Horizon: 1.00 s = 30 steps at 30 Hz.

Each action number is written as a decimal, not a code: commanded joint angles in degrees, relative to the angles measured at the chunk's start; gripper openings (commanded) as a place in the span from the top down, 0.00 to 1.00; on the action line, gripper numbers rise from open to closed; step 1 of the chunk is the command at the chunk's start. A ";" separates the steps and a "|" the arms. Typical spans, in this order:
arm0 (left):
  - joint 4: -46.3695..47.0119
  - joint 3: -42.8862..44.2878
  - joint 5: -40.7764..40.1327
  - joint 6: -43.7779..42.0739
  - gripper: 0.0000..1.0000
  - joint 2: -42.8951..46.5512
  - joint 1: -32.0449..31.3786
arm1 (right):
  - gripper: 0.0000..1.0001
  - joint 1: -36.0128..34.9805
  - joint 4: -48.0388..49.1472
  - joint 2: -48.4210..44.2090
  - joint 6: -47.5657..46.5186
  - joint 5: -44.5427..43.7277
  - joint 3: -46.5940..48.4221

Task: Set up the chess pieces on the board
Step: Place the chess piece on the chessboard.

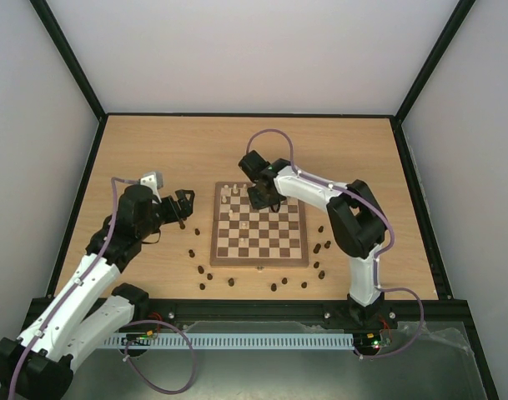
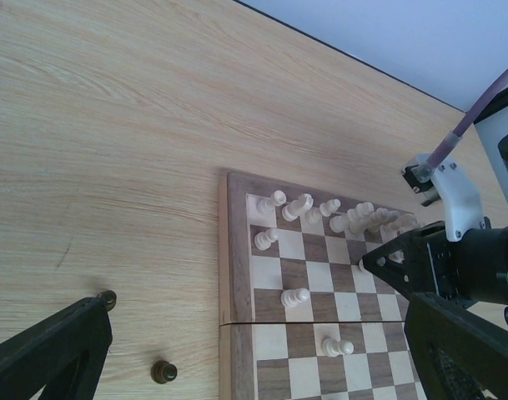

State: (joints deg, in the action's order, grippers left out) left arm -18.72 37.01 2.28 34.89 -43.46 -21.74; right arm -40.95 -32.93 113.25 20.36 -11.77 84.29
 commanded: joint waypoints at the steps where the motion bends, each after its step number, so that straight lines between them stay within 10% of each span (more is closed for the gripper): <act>1: 1.14 -0.50 -0.70 -0.75 0.00 -0.33 -0.25 | 0.87 0.69 -2.74 1.22 -0.98 0.25 2.03; 30: 0.79 0.04 -0.97 -1.04 0.01 -0.52 -0.24 | 0.80 1.35 -2.34 3.05 -1.30 0.76 3.82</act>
State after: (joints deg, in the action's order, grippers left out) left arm -18.39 37.01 1.87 34.63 -43.97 -21.74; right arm -39.92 -32.86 115.24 19.46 -10.98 86.61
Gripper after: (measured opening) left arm 0.994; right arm 0.180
